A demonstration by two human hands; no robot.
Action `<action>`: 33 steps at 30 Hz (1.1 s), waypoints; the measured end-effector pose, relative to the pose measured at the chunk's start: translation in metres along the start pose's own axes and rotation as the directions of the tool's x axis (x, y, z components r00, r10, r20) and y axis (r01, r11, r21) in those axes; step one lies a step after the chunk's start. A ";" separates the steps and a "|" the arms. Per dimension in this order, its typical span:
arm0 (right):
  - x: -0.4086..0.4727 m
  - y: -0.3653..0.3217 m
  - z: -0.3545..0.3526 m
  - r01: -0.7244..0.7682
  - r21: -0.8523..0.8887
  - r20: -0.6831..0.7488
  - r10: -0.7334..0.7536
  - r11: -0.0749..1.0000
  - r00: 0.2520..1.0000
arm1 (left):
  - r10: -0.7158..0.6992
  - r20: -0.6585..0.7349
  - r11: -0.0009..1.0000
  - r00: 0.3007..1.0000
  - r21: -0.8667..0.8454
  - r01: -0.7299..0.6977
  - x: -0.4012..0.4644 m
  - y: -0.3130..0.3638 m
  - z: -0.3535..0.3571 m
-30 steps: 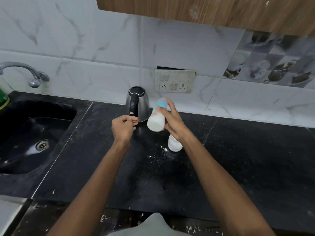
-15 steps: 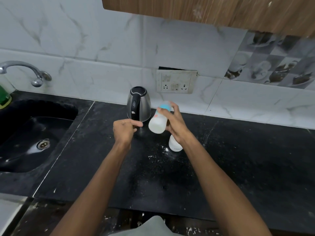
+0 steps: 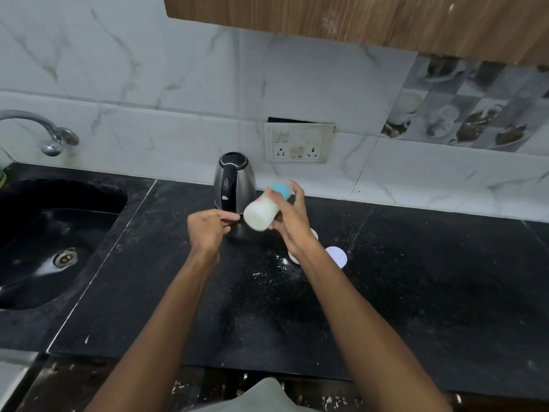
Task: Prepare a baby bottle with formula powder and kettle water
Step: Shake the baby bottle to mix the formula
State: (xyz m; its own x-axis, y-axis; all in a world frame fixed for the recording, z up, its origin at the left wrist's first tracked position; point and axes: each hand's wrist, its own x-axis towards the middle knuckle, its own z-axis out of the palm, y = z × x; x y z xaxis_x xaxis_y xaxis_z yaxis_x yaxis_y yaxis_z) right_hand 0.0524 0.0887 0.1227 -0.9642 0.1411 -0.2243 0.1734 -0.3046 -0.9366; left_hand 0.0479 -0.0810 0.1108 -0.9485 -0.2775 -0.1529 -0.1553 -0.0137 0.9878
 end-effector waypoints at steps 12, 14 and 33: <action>0.004 -0.004 -0.001 0.035 -0.007 0.025 -0.035 0.999 0.999 | 0.006 0.013 0.999 1.000 -0.033 -0.005 -0.002 0.000 -0.003; 0.004 -0.005 -0.002 -0.015 0.088 0.040 0.012 0.996 0.999 | -0.004 0.012 1.000 1.000 -0.028 0.004 -0.002 -0.002 -0.001; 0.008 -0.004 -0.028 -0.024 -0.059 0.164 0.033 0.998 0.986 | -0.097 0.035 0.995 0.995 -0.030 0.098 -0.001 -0.015 0.008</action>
State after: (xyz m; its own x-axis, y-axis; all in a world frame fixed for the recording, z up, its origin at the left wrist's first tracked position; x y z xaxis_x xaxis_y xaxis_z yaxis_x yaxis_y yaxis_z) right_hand 0.0494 0.1176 0.1170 -0.9777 -0.0257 -0.2083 0.2080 -0.2521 -0.9451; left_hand 0.0486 -0.0734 0.0956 -0.9381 -0.2412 -0.2486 -0.2387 -0.0700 0.9686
